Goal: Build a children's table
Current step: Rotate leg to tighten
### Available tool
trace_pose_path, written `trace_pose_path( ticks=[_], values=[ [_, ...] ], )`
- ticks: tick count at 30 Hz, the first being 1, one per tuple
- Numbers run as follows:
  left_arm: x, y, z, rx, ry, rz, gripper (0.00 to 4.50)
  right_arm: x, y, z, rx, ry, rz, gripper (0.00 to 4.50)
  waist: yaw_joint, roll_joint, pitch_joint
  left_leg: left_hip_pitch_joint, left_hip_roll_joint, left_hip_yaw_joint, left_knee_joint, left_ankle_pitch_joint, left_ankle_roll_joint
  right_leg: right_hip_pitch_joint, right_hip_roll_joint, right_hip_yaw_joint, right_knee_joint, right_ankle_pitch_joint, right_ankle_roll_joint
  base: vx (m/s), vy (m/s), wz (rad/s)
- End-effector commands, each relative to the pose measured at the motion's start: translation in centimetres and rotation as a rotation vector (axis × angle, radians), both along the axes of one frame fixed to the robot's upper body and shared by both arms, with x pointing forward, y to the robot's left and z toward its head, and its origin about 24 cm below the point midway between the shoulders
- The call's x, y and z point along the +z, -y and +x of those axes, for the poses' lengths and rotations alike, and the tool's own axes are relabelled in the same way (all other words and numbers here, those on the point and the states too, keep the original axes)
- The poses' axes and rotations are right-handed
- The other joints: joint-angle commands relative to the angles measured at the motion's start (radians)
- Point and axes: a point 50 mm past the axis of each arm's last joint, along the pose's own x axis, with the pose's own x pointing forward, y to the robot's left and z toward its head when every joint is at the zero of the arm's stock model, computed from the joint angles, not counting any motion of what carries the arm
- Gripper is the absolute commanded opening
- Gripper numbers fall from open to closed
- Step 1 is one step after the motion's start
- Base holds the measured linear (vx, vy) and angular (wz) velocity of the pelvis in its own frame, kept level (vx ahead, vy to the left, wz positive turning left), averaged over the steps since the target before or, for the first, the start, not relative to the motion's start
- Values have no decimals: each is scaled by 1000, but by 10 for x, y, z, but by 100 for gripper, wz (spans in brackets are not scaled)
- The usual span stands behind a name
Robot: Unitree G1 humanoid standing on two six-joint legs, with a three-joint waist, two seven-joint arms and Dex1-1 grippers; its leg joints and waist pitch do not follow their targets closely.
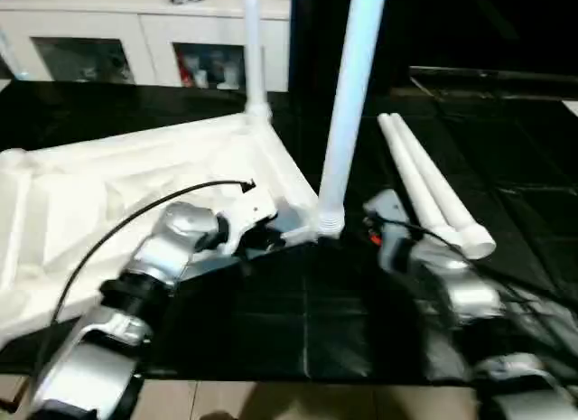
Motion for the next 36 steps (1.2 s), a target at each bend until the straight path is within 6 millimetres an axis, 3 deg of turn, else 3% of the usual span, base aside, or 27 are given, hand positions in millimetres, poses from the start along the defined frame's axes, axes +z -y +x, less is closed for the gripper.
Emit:
trace_pose_path(
  ticks=[1,6,14,32,36],
  values=[
    [0,4,-4,-96,-11,27,0,10,0,-1,61,37,16,442,6,1,-66,12,40,-4,-50,-157,79,61,-66,45,-58,-23,-242,0,0,0],
    [-4,-2,-13,-269,-58,99,0,20,0,-7,290,45,-40,442,15,-1,-66,14,42,-5,-51,-179,70,58,-71,44,-62,-81,-243,0,0,0],
    [-5,1,-15,-347,-58,122,0,14,-14,-7,392,32,-83,442,31,-5,-67,16,42,-4,-50,-174,55,54,-72,45,-59,-103,-236,0,0,0],
    [-6,1,-14,-377,-64,123,0,9,-17,-7,426,-24,-35,282,36,-4,-69,14,41,-5,-48,-160,60,56,-72,44,-54,-80,-240,0,0,0],
    [-7,0,-13,-352,-73,110,0,7,-19,-9,432,-36,-22,274,36,-5,-69,14,42,-5,-48,-164,56,56,-73,44,-55,-89,-239,0,0,0]
  ],
)
